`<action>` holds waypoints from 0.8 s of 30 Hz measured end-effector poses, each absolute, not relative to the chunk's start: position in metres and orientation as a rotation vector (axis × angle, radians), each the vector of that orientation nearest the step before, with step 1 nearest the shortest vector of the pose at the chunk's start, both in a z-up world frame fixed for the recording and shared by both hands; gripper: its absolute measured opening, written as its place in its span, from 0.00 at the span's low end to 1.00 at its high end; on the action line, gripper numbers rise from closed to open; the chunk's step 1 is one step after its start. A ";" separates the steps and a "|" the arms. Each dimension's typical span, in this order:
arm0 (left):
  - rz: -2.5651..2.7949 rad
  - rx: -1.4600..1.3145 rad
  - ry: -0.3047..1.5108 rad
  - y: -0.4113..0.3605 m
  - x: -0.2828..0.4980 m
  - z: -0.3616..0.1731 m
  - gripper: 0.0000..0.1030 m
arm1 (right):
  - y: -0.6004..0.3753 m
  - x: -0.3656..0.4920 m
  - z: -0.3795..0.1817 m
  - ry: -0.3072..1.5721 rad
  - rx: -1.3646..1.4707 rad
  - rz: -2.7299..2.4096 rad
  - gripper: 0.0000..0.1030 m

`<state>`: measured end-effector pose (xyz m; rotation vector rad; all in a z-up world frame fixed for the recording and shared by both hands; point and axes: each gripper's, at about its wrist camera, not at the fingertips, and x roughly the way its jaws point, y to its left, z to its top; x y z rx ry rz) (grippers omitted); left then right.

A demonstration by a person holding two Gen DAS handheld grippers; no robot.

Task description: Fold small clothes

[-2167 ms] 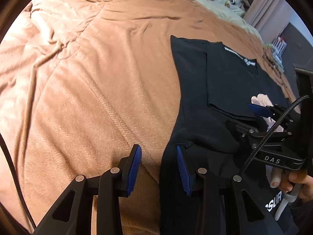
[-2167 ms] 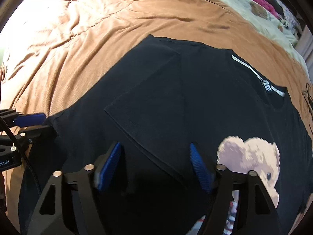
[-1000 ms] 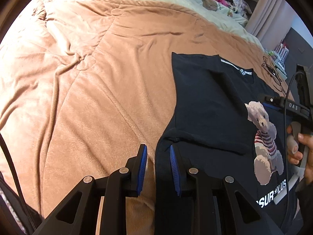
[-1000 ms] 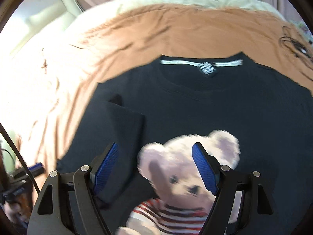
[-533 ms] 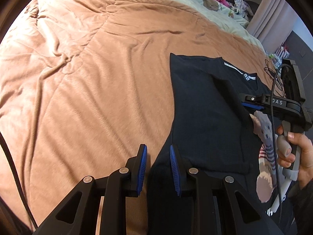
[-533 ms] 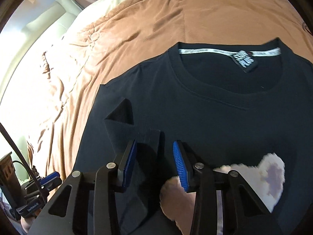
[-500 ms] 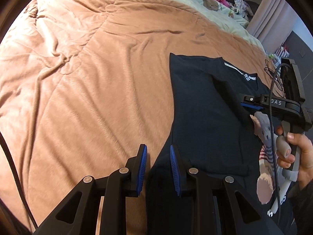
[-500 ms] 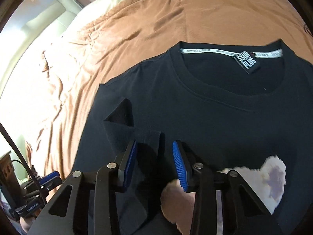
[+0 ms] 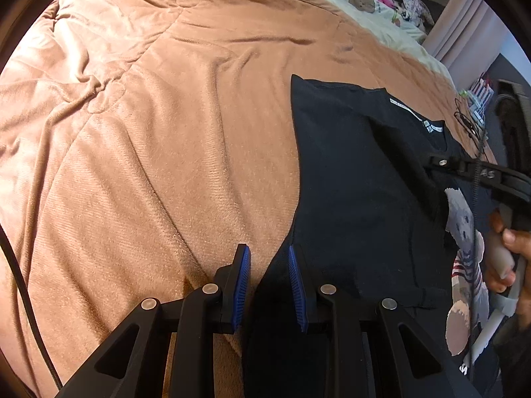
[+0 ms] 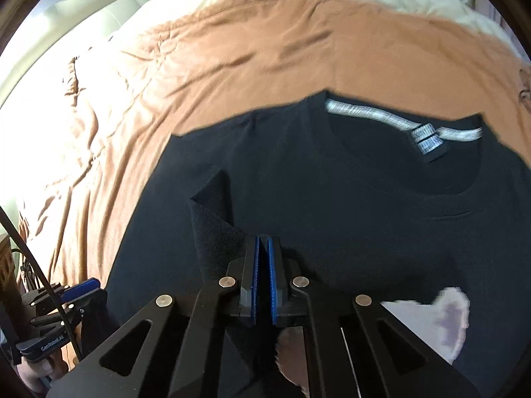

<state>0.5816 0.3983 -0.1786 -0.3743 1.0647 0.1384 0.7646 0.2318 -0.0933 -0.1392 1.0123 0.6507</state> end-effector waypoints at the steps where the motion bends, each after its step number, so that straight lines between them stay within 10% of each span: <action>1: 0.140 -0.376 1.065 0.399 0.581 -0.178 0.25 | 0.227 0.762 -0.088 1.000 -0.140 0.635 0.01; 10: 0.167 -0.379 1.065 0.396 0.567 -0.166 0.26 | 0.204 0.751 -0.072 1.031 -0.150 0.487 0.12; 12: 0.171 -0.377 1.066 0.396 0.564 -0.163 0.26 | 0.203 0.744 -0.070 1.017 -0.145 0.501 0.66; 13: 0.175 -0.375 1.068 0.396 0.562 -0.161 0.26 | 0.199 0.741 -0.067 0.998 -0.140 0.507 0.71; 24: 0.233 -0.383 1.059 0.403 0.527 -0.145 0.26 | 0.201 0.700 -0.098 1.063 -0.144 0.693 0.69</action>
